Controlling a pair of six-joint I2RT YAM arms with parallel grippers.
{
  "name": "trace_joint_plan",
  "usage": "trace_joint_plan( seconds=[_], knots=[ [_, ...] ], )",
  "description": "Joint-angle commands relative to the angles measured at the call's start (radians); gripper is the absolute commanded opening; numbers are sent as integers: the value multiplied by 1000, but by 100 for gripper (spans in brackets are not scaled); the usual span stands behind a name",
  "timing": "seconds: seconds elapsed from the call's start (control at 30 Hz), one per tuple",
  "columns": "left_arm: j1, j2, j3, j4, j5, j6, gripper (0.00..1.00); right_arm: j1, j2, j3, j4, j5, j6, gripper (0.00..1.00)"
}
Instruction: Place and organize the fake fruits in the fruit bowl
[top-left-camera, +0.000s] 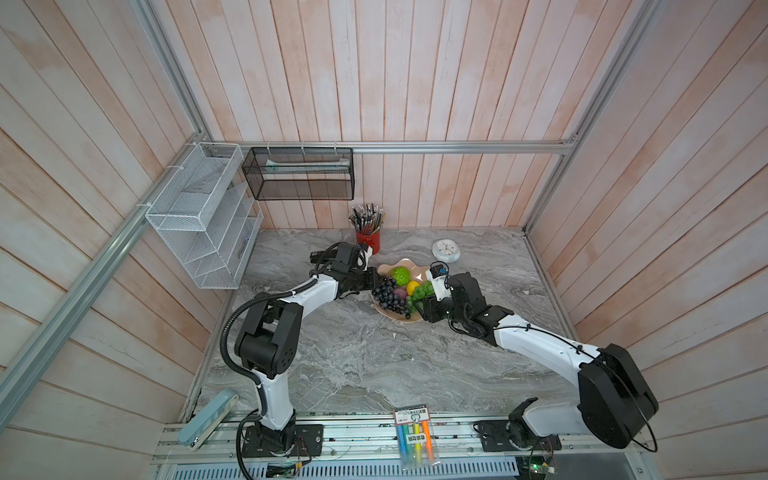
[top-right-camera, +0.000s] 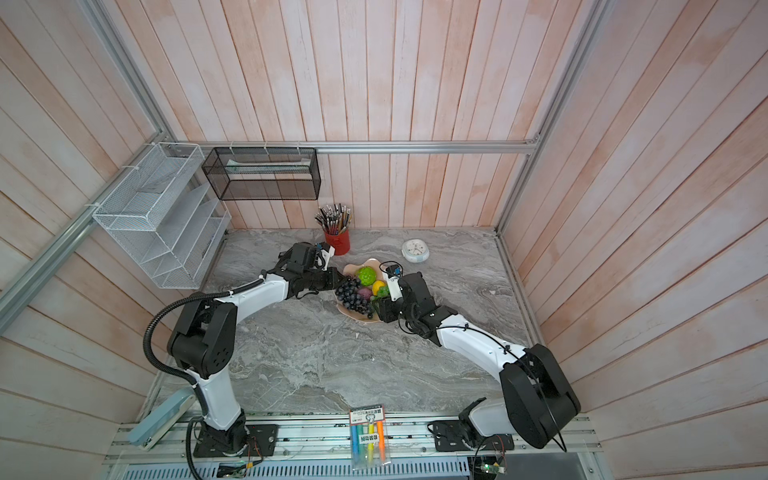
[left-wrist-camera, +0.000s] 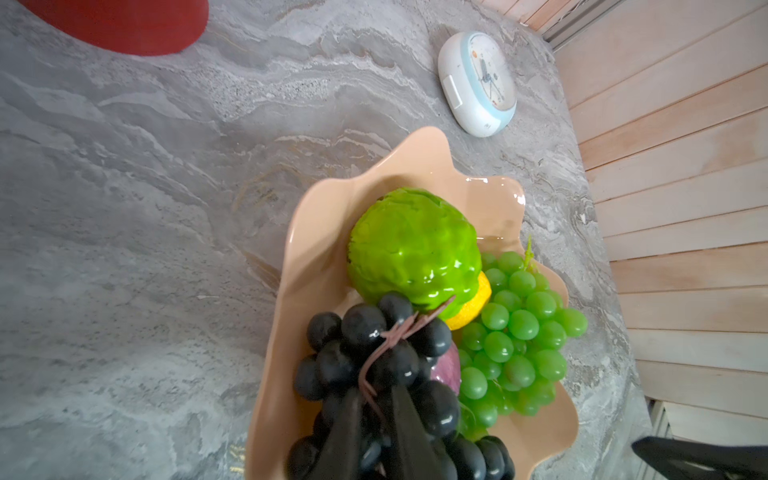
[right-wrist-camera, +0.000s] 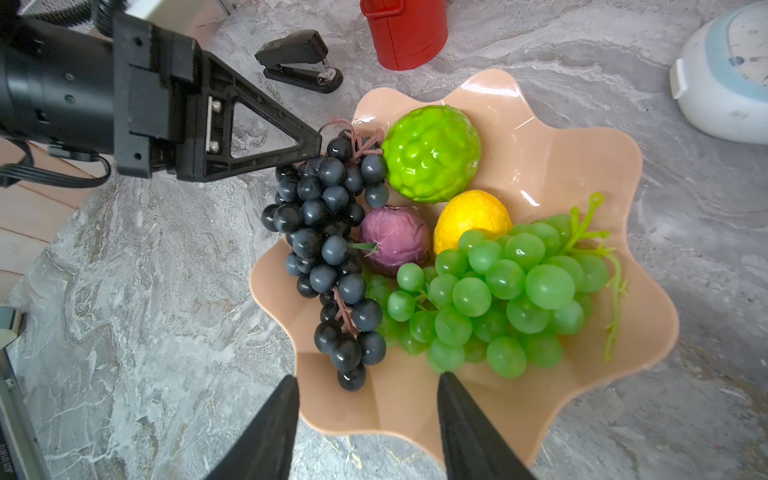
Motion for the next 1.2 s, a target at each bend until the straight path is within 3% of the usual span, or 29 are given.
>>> trace_joint_plan(
  seconds=[0.0,0.13,0.3,0.5,0.6,0.7,0.77,0.8,0.83,0.97,1.1,1.17],
  knots=[
    [2,5,-26,37,27,-15,16,8,-15,1,-11,-1,5,54],
    [15,-29,-37,38,17,-14,21,7,-17,4,-11,2,2,54],
    [27,-100,-33,12,-5,11,37,8,-25,7,-9,9,-1,54],
    [29,-252,-66,-77,-39,24,73,6,-85,-6,7,92,-15,58],
    [29,-386,-168,-82,-113,14,90,-5,-137,-18,5,168,-32,65],
    [35,-551,-305,-46,-209,14,100,-42,-187,-11,-32,249,-55,74],
    [57,-640,-362,-50,-258,12,100,-96,-220,0,-57,265,-75,81],
    [69,-675,-378,-67,-292,19,100,-130,-234,9,-69,272,-84,96],
    [81,-699,-382,-91,-332,33,100,-167,-247,20,-78,278,-94,98],
    [115,-772,-426,-76,-451,111,100,-291,-311,0,17,283,-172,98],
    [138,-904,-605,156,-535,228,100,-356,-406,-165,279,288,-320,98],
    [146,-955,-718,279,-590,320,100,-411,-434,-214,310,322,-311,98]
  ],
)
